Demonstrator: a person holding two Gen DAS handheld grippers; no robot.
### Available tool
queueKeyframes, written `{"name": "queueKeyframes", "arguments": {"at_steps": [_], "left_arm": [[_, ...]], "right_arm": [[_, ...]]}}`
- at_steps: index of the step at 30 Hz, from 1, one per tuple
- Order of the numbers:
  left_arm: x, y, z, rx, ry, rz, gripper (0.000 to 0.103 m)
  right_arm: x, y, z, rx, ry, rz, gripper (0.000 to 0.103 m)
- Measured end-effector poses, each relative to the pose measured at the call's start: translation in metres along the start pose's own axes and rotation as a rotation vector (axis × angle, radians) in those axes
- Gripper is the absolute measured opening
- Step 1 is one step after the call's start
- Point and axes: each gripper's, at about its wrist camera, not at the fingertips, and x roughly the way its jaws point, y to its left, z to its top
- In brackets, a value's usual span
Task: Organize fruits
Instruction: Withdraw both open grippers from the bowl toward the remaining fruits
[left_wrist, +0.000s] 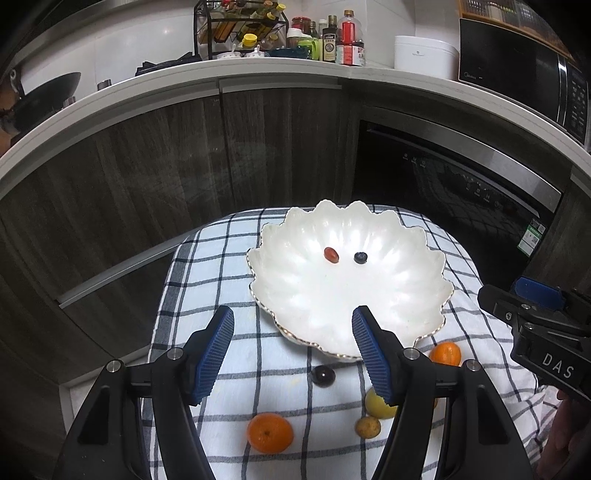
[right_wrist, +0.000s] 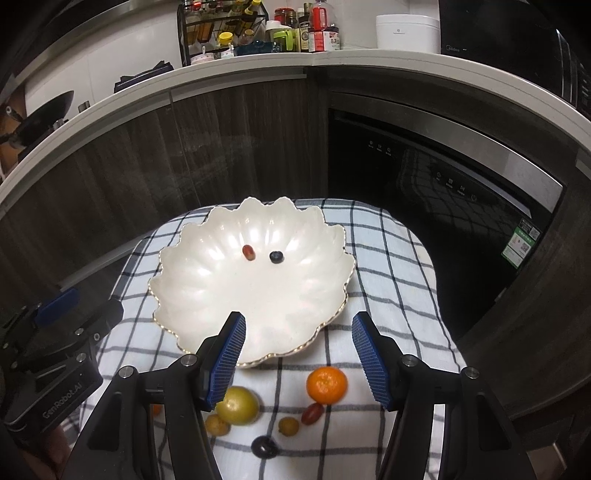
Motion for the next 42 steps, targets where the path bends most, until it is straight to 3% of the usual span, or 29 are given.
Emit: {"name": "queueKeyframes", "arguments": {"at_steps": [12,30,42], "left_arm": [[-0.015,0.007,-0.019,0.026,-0.003,0.03,0.066],[-0.006,0.012,-0.065,0.03,0.029,0.048,0.066],[-0.002,0.005,-0.093,0.061,-0.003,0.051,0.069]], "right_arm": [[-0.01,0.013,-0.023,-0.007,0.004,-0.004,0.061],[-0.004,0.023,-0.064,-0.015,0.025,-0.018,0.061],[0.007,0.022,-0.095,-0.036,0.02,-0.031,0.061]]}}
